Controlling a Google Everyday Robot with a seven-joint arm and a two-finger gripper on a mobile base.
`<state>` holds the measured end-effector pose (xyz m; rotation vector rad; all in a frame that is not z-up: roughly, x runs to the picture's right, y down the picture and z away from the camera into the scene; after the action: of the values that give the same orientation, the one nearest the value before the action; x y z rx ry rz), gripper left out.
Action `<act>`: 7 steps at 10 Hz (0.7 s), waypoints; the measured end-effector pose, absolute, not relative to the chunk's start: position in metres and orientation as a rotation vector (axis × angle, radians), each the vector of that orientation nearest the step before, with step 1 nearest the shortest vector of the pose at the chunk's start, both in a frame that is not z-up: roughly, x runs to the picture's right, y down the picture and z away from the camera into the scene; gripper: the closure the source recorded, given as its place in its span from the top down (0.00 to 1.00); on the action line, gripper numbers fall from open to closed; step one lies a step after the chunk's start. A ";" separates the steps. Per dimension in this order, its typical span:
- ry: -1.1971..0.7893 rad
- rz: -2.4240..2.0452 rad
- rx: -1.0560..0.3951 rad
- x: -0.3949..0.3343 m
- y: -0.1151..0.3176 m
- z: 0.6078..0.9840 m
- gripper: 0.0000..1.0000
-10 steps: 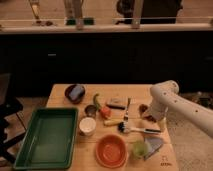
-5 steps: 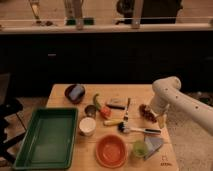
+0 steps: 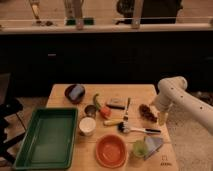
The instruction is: Place grapes in tray
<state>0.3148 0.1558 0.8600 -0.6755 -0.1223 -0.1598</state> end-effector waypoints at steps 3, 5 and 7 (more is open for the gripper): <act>-0.109 -0.072 -0.645 0.311 0.148 0.878 0.80; -0.074 0.024 -0.633 0.314 0.154 0.889 0.80; -0.073 0.044 -0.634 0.313 0.156 0.893 0.80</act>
<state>0.3134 0.1561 0.8927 -0.6343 -0.0727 0.0438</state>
